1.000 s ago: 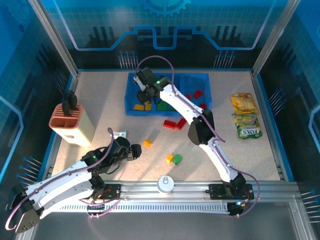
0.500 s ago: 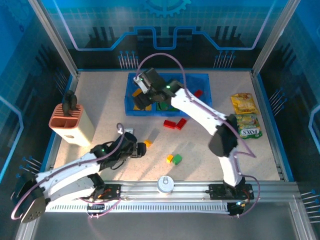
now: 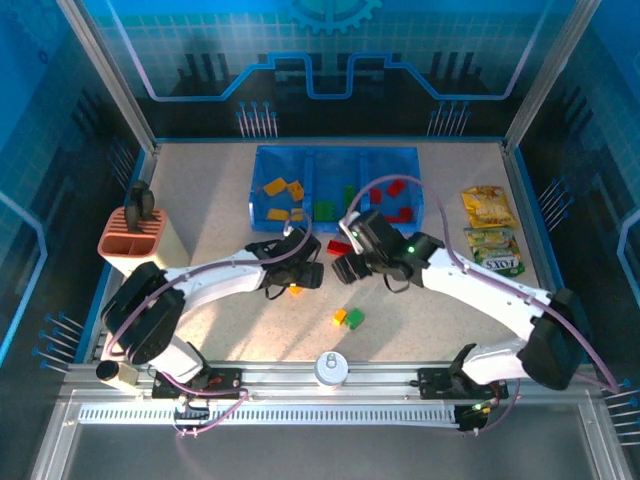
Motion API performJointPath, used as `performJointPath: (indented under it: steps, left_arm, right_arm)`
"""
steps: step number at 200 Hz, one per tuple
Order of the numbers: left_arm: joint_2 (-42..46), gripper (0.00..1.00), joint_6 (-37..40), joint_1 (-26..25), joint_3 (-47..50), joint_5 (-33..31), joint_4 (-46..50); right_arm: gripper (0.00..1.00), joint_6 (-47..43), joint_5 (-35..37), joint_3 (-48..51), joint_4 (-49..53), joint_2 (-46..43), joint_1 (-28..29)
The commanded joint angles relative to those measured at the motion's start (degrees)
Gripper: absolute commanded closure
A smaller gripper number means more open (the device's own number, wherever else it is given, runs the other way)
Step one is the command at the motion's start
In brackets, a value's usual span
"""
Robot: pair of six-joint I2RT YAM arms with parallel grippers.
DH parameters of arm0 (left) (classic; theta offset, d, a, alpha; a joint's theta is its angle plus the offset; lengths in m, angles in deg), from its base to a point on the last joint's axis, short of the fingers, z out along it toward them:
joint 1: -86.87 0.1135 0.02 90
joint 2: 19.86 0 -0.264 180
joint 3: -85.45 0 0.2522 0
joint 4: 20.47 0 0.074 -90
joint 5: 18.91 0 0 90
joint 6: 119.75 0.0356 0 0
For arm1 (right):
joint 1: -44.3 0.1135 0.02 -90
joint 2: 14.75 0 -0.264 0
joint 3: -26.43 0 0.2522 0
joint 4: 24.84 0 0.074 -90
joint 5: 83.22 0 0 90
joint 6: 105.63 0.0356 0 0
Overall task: Sort the legos into containers by color
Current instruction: Pick up the lego from the middle-left of the table.
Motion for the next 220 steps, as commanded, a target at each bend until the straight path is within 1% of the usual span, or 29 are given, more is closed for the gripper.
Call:
performJointPath:
  steps: [1,11,28,47,82,91,107,116,126,152,164,192,220]
  left_arm:
    - [-0.9,0.20,2.3,0.3,-0.5,0.5,5.6]
    - [-0.9,0.20,2.3,0.3,0.1,0.8,5.4]
    - [-1.2,0.20,2.1,0.3,0.2,1.3,5.8]
    - [-1.6,0.21,2.0,0.3,0.3,2.7,6.2]
    - [-2.4,0.26,0.5,-0.2,1.4,3.0,6.0]
    - [-2.6,0.31,0.1,-0.4,2.0,2.9,5.5]
    - [-2.5,0.48,-0.8,-1.0,2.5,1.7,5.5]
    - [-1.8,0.55,-1.0,-1.3,2.9,1.1,5.2]
    - [-0.8,0.60,-1.2,-1.2,3.3,0.3,4.8]
    - [3.6,0.64,-0.2,-1.0,2.3,-1.6,5.0]
    - [5.6,0.65,0.4,-0.1,1.6,-1.5,4.4]
    - [8.7,0.66,1.2,4.1,-1.1,0.0,3.0]
    - [8.9,0.67,3.3,9.8,-6.6,-0.3,2.9]
  right_arm:
    - [0.14,6.9,0.3,6.2,-4.3,-6.4,-0.9]
    - [0.14,8.1,-0.4,9.6,-5.3,-7.8,-1.4]
    - [0.14,9.1,-1.5,11.6,-6.3,-8.8,-1.9]
    - [0.14,8.6,-1.8,11.3,-5.6,-8.9,-1.9]
    - [0.15,6.9,-2.2,9.3,-5.0,-8.4,-2.6]
    - [0.15,6.6,-2.1,8.6,-4.7,-8.2,-2.8]
    - [0.15,6.6,-1.8,7.7,-4.5,-8.3,-2.9]
    - [0.16,6.8,-1.8,7.4,-4.6,-8.5,-3.0]
    - [0.16,7.0,-1.9,7.2,-4.8,-8.8,-3.1]
    - [0.16,8.4,-2.0,7.4,-4.8,-9.4,-3.1]
    - [0.17,9.2,-2.2,7.7,-4.6,-9.9,-3.0]
    - [0.18,11.3,-2.1,10.7,-4.7,-12.0,-2.4]
    - [0.19,13.4,-1.9,14.0,-4.8,-13.7,-1.9]
